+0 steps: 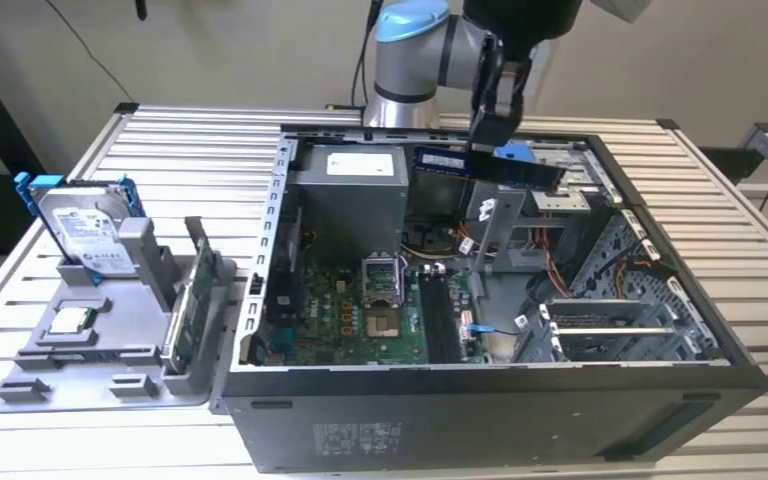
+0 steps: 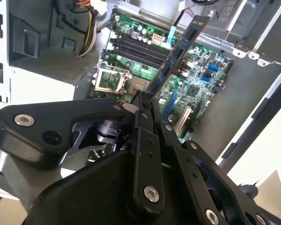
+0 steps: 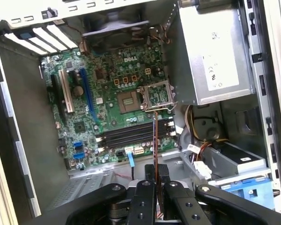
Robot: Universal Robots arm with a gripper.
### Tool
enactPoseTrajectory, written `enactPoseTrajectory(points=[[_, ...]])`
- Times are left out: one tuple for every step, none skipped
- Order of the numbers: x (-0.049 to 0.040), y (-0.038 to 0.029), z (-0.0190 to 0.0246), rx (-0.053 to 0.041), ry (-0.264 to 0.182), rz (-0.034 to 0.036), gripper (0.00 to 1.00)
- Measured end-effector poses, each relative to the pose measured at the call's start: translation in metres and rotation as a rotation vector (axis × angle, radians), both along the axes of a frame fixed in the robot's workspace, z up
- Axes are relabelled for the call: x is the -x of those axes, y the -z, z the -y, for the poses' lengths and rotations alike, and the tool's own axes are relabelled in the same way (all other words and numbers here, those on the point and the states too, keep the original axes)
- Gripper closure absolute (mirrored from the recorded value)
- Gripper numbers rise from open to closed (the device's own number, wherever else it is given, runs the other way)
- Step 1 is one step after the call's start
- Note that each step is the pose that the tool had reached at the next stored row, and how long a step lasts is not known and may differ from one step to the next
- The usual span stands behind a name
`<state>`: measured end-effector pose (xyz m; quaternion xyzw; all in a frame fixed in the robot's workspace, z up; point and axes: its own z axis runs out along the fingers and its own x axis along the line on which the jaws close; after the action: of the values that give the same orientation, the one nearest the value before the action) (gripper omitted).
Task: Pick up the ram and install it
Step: 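Pick up the ram and move it above insertion slot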
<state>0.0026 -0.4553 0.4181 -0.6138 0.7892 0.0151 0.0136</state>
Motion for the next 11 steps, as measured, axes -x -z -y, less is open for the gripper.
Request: enactPoseTrajectory(points=[[0.0, 0.0, 0.0, 0.0, 0.011, 0.0, 0.86], [0.0, 0.0, 0.0, 0.0001, 0.022, 0.0, 0.86], [0.0, 0.0001, 0.0, 0.0, 0.033, 0.0, 0.86], [0.0, 0.0001, 0.0, -0.0001, 0.044, 0.0, 0.86], [0.0, 0.0001, 0.0, 0.0, 0.055, 0.0, 0.86], [0.0, 0.0001, 0.0, 0.0, 0.066, 0.0, 0.86], [0.0, 0.0001, 0.0, 0.0, 0.077, 0.0, 0.86], [0.0, 0.0001, 0.0, 0.0, 0.087, 0.0, 0.86], [0.0, 0.0002, 0.0, 0.0, 0.097, 0.0, 0.86], [0.0, 0.0002, 0.0, 0.0, 0.108, 0.0, 0.86], [0.0, 0.0002, 0.0, -0.0001, 0.118, 0.0, 0.86]])
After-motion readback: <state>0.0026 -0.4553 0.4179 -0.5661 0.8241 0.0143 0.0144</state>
